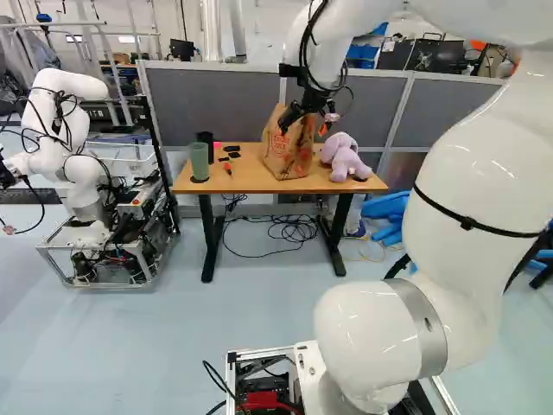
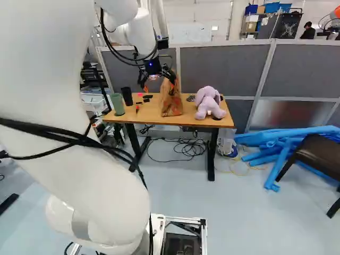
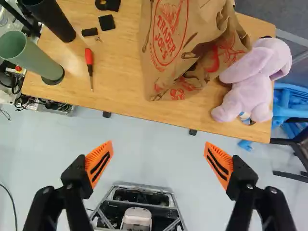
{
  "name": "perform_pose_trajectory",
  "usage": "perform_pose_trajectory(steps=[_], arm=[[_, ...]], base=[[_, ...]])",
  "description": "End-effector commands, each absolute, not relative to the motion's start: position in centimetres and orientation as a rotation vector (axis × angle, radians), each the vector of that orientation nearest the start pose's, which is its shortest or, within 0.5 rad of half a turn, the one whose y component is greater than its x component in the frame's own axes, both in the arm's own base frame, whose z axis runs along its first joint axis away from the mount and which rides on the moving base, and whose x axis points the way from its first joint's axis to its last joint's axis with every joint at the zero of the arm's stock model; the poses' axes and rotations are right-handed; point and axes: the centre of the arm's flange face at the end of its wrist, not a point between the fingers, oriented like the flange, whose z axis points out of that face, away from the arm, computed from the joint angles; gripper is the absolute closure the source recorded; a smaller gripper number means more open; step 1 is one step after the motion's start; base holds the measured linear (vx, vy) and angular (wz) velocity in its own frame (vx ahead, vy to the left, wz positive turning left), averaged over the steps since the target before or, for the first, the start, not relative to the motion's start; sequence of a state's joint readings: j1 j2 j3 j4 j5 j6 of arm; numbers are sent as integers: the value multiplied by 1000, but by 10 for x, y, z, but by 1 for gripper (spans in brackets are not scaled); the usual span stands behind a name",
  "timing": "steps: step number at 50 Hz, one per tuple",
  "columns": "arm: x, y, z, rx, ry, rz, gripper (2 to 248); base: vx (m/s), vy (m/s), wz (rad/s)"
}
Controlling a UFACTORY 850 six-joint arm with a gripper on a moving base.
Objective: Pick up the bag on the ground and place it on the table
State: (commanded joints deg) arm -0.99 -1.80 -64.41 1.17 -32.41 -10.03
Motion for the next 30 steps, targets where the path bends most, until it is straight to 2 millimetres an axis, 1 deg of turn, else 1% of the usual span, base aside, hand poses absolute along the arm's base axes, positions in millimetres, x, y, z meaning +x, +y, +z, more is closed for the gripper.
perform_pose_trajectory(steps=[14, 30], arm=[[488, -7, 576, -3024, -186, -970, 3], [462, -6, 532, -2970, -147, -1136, 3]], base=[[0, 0, 0], [0, 0, 0]])
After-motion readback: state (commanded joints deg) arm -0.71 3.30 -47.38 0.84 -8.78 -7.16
